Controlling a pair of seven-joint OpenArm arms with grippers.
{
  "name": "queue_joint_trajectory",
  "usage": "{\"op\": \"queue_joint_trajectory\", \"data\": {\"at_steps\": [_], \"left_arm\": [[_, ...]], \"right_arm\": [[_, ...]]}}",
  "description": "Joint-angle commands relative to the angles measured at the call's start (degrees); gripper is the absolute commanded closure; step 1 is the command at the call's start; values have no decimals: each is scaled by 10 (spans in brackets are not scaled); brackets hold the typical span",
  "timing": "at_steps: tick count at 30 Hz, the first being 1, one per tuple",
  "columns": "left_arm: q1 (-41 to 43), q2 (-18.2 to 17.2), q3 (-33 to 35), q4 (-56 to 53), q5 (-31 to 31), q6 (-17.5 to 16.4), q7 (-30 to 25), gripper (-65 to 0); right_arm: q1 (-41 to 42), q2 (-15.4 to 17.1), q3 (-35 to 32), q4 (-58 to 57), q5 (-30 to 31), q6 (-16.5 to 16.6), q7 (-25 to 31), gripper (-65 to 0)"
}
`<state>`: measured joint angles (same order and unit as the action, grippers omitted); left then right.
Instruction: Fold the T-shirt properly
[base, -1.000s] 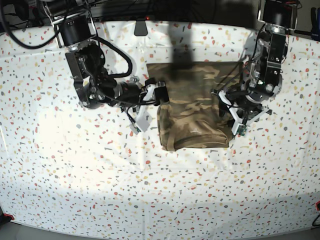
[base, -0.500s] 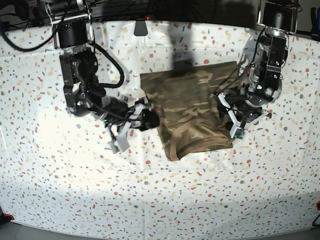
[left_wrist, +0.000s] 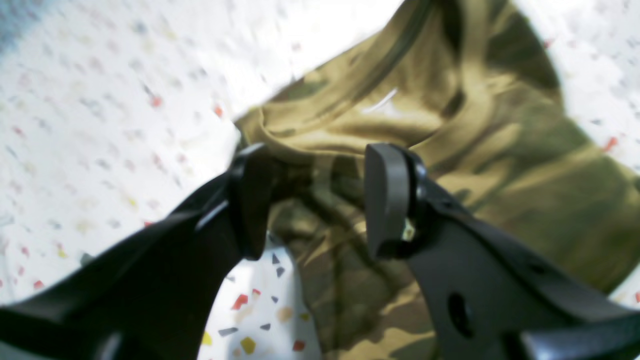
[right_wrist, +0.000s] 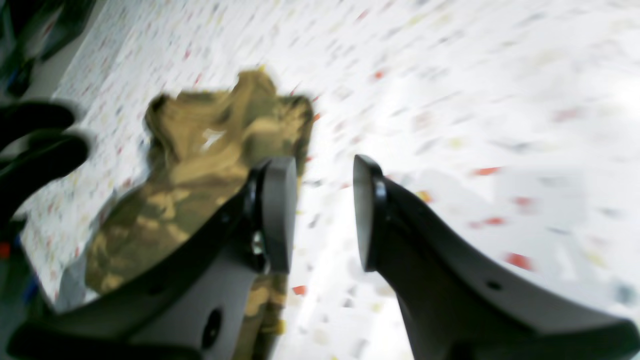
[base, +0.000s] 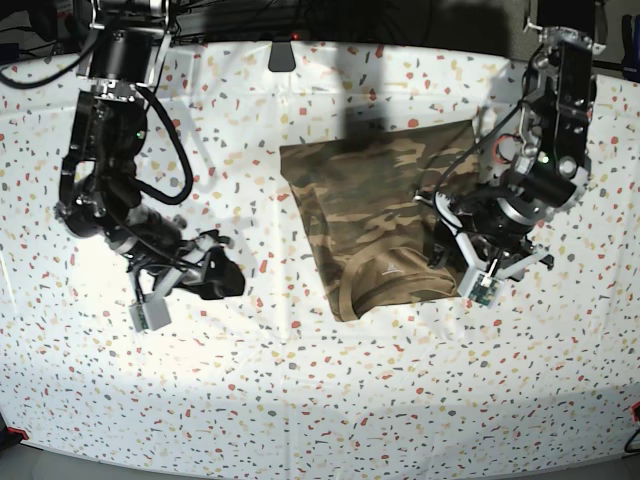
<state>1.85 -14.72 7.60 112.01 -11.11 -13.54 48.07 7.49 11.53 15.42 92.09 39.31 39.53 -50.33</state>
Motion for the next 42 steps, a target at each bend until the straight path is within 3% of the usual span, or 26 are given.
{"op": "queue_joint_trajectory", "data": {"at_steps": [1,7,10,15,22,26,30,33,37,40,42], "left_arm": [[6,-12,-11,31,-13,2,-16,-292],[111,-46,-112,128,-42,2,12,-292],[182,-45,-181,169,-57,2,23,-292],[316,-45,-276,216,-91,-3,47,-292],[490,-42,-313,223,-103,-61,46,-292],[573,-39,-313,223,-153,-80,45,-292],[633,-3,-311,216,-159,-130,29,-292],[658,-6,-301,169,-164,-157,14,-292],[643,-6,-277,7,-159,-200,-43,-292],[585,-5,-245,-161,-158,-239,-57,-292],[532,-5,-220,-278,-157,-265,-58,-292]], "right_arm": [[3,14,10,24,14,5,10,-199],[-86,65,27,105,21,5,-21,-190],[-144,69,51,155,21,5,-37,-190],[-254,68,136,241,123,5,-123,-190],[-429,31,269,293,265,5,-201,-190],[-522,-16,297,293,274,5,-205,-190],[-594,-25,297,293,274,5,-202,-190],[-627,-24,295,289,269,5,-201,-190],[-648,-19,286,233,233,5,-177,-190],[-648,-4,250,143,165,5,-114,-190],[-645,11,210,67,103,5,-35,-190]]}}
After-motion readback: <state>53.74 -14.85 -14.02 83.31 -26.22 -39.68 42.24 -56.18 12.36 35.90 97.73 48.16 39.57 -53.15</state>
